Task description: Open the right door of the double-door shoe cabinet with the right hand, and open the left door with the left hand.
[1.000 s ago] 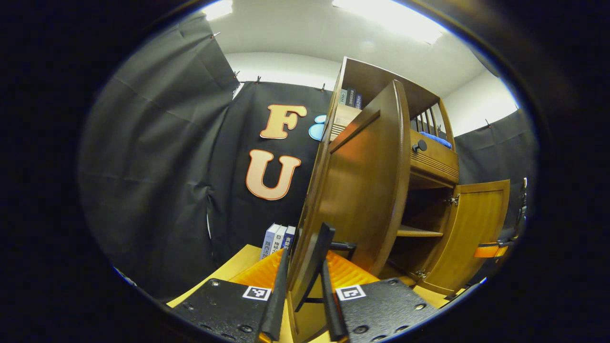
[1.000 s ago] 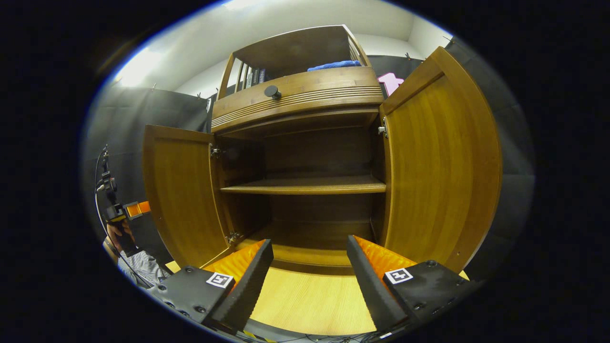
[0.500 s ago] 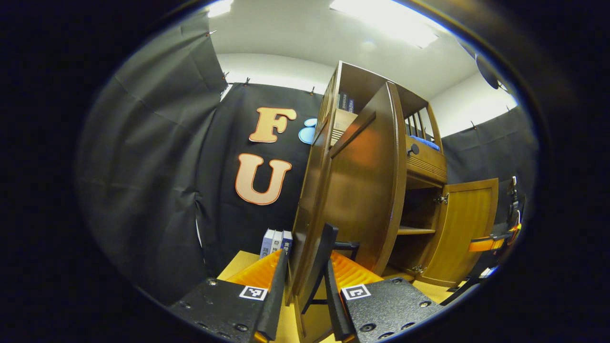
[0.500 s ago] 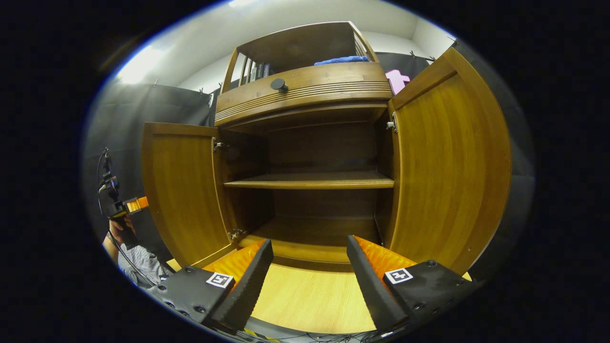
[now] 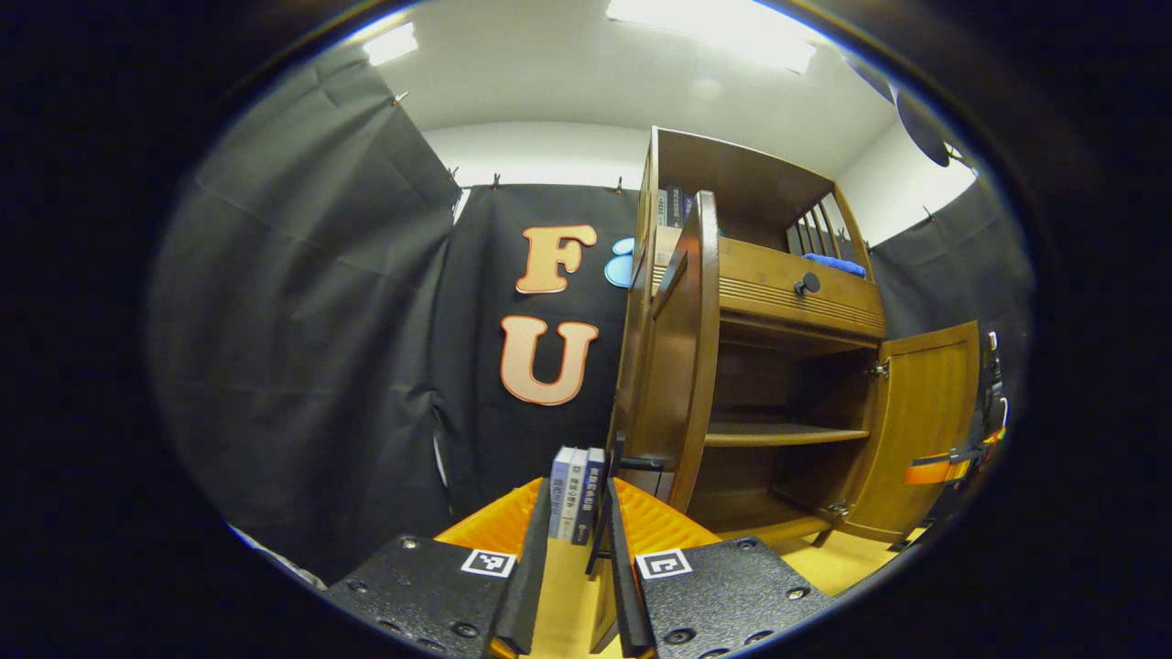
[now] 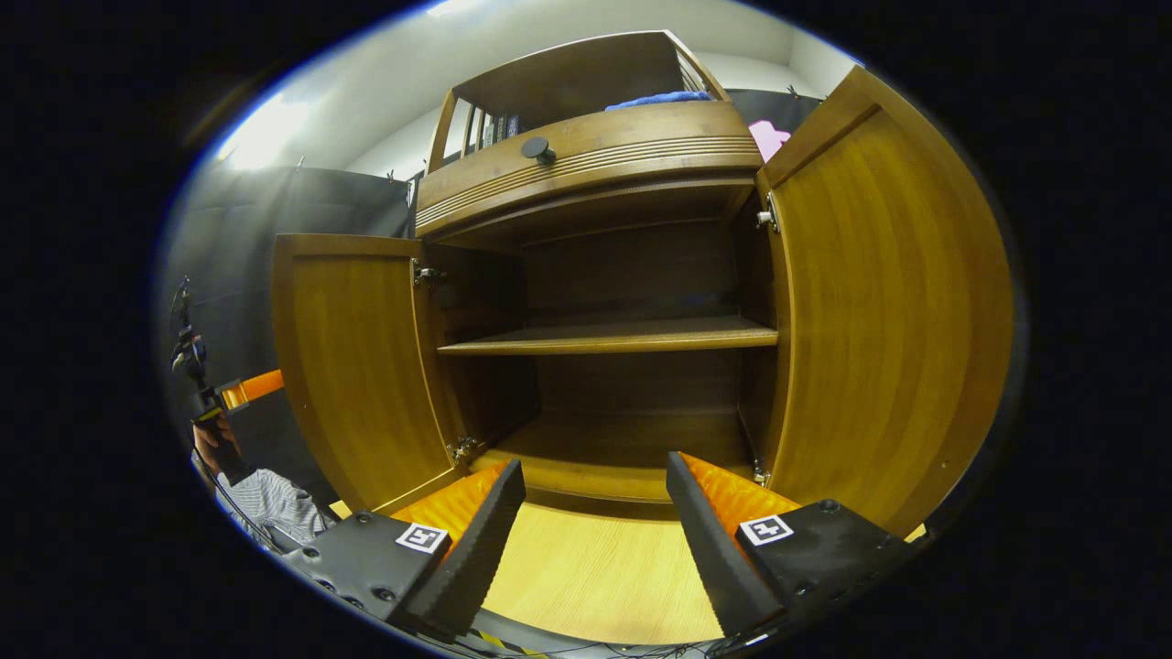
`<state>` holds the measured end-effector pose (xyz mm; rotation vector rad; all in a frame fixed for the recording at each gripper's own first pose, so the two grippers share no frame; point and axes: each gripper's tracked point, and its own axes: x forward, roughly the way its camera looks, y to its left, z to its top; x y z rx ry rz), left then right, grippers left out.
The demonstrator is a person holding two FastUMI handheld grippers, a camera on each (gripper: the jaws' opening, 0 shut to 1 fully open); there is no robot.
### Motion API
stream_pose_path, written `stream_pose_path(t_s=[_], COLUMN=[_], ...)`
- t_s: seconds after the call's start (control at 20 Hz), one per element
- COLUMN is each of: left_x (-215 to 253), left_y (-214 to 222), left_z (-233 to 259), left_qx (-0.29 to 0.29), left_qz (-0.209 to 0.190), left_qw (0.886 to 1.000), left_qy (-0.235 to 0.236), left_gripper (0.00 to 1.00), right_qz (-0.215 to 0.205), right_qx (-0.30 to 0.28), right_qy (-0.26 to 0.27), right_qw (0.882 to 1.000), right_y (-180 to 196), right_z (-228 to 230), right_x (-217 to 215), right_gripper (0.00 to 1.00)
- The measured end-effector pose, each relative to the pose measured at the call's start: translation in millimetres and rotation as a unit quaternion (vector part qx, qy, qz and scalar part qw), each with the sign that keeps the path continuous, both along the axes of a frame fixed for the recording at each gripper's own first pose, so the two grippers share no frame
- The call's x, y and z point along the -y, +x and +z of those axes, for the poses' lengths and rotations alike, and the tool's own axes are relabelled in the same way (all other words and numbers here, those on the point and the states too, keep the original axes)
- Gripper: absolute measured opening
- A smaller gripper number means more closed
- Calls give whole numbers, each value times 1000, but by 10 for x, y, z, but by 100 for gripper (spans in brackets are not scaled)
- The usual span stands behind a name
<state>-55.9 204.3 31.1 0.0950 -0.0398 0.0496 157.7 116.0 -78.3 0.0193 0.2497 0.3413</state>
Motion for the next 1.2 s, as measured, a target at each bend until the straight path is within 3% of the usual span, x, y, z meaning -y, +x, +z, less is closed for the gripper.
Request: stream_pose_path(t_s=[0.05,0.1,0.25,0.3,0.35,0.4,0.55,0.6,0.75,1.0,1.05,1.1,1.2], left_x=[53,133,510,663,818,990,1622,1802,2272,2862,2944,2998,3092], left_y=[-72,-119,-175,-156,-127,-94,76,157,332,493,504,504,523], left_z=[52,91,144,161,166,149,106,59,-65,-197,-232,-264,-354], left_qx=[3,4,10,13,15,15,16,12,-1,-6,-6,-6,-13], left_qz=[9,18,18,11,3,-8,-66,-84,-127,-160,-162,-164,-165], left_qw=[1000,1000,1000,1000,1000,1000,997,995,990,986,986,985,983], left_qy=[8,12,2,-6,-17,-23,-41,-49,-62,-47,-47,-52,-78], left_gripper=[34,34,34,34,34,34,34,34,35,34,36,40,53], right_qz=[5,9,28,36,43,47,49,49,35,-6,-17,-27,-43], right_qx=[-2,-3,-5,-7,-9,-9,-4,-4,-3,6,10,12,19], right_qy=[1,1,7,11,12,11,12,15,7,9,8,8,6], right_qw=[1000,1000,1000,999,999,999,999,999,999,1000,1000,1000,999], right_y=[-1,8,9,1,-13,-19,-17,-23,-33,-23,-15,-3,-7], right_z=[-7,-20,-28,-36,-42,-45,-41,-41,-46,-11,3,5,41], right_x=[-16,-26,-91,-128,-145,-145,-131,-142,-54,105,145,187,257], right_gripper=[94,100,100,94,94,100,94,100,100,100,94,100,100])
